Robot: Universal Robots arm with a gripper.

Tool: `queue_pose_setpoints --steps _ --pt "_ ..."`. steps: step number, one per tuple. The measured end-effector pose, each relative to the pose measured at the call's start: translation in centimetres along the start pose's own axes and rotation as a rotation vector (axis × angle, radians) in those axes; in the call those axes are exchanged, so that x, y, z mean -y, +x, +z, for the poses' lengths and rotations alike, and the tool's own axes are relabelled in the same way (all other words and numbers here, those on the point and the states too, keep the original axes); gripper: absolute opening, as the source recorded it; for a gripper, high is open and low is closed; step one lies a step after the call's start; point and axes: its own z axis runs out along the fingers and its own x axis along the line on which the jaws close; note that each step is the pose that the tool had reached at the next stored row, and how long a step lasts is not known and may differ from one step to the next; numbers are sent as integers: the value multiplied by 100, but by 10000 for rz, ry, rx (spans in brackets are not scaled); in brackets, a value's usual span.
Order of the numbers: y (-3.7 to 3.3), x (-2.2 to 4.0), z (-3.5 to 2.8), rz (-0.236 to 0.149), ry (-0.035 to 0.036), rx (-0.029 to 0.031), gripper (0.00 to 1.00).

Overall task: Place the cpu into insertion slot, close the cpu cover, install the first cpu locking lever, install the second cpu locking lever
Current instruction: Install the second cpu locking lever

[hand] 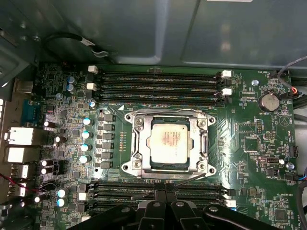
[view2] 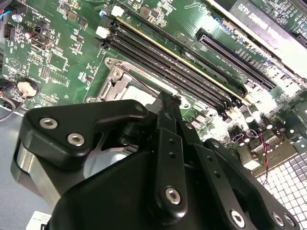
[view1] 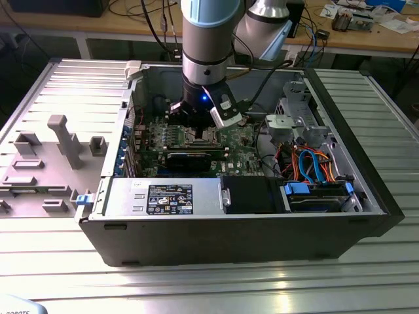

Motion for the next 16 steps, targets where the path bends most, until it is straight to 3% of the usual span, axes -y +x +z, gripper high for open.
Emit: queue_pose_setpoints --steps 4,11,16 --pt "10 2 0 1 -1 0 11" --pt "110 19 8 0 0 0 11" --pt "117 20 12 -1 0 -1 11"
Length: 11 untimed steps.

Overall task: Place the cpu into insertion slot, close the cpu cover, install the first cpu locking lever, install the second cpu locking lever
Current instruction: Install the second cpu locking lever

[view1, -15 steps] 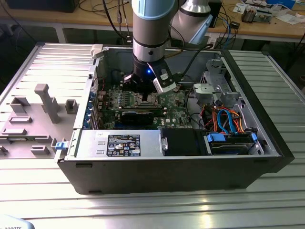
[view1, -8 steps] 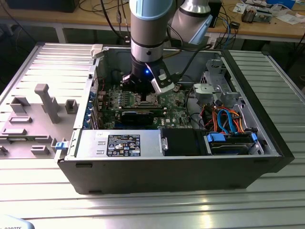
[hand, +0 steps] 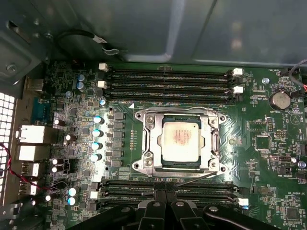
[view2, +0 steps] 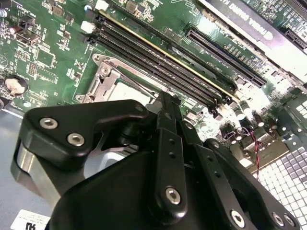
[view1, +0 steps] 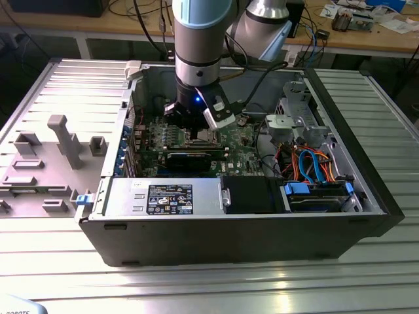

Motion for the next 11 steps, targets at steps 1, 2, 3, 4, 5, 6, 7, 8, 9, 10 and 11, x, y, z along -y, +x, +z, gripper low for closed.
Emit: queue_pose_setpoints --steps 1,2,3,4,5,6,7,8,9,10,11 --pt "0 0 0 0 -1 0 11" --pt "0 0 0 1 -1 0 11" --pt "0 0 0 0 -2 1 11" --pt "0 0 0 0 -1 0 11" --pt "0 0 0 0 -2 0 11" --pt "1 0 4 5 -6 -31 11" --pt "2 3 24 13 -4 -74 11" --pt "1 6 40 14 -4 -86 11" --pt "1 8 58 14 -3 -92 11" --pt "1 13 86 16 -2 -100 11" --pt "1 17 115 17 -3 -104 11"
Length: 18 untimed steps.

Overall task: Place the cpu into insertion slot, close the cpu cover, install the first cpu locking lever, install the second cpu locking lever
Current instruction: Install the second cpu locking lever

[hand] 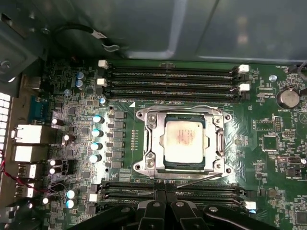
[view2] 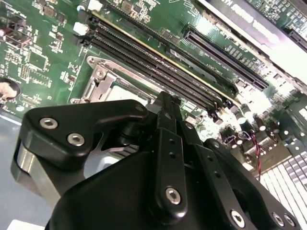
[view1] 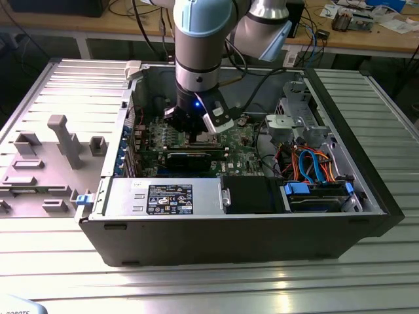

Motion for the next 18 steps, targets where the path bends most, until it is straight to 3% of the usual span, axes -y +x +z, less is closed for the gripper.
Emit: queue_pose_setpoints --steps 3,8,12,15,18 --pt "4 9 60 1 -3 -13 11" --pt "61 15 107 1 -42 -39 11" --pt "104 17 137 0 -131 -47 11" --pt "125 19 160 -1 -300 -39 11" --pt "153 24 184 -3 -333 -41 11"
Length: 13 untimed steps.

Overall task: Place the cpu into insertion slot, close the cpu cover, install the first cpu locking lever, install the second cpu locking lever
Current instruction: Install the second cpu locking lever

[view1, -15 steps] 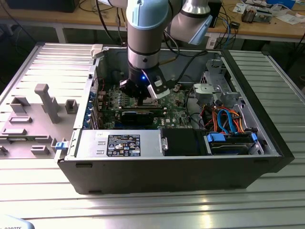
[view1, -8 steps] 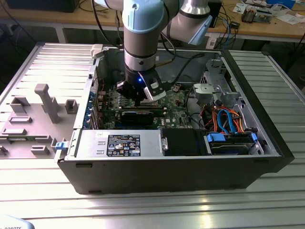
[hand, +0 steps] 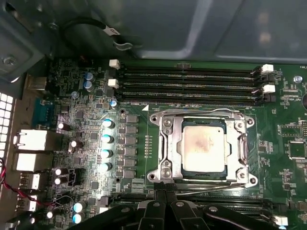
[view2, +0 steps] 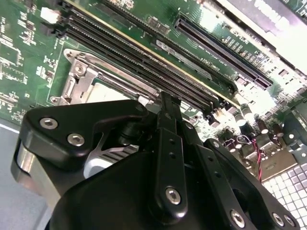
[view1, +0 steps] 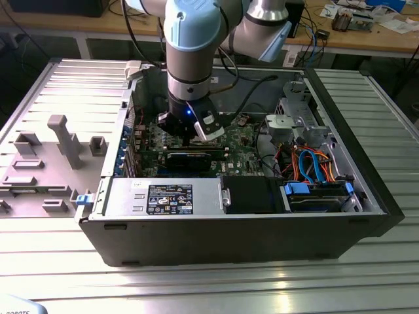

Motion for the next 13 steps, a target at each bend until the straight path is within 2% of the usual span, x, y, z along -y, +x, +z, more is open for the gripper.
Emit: queue_pose_setpoints --steps 6,11,13 --pt "25 18 16 1 -66 -11 11" --pt "32 51 22 11 -112 -69 11" --pt "32 70 20 11 -163 -75 11"
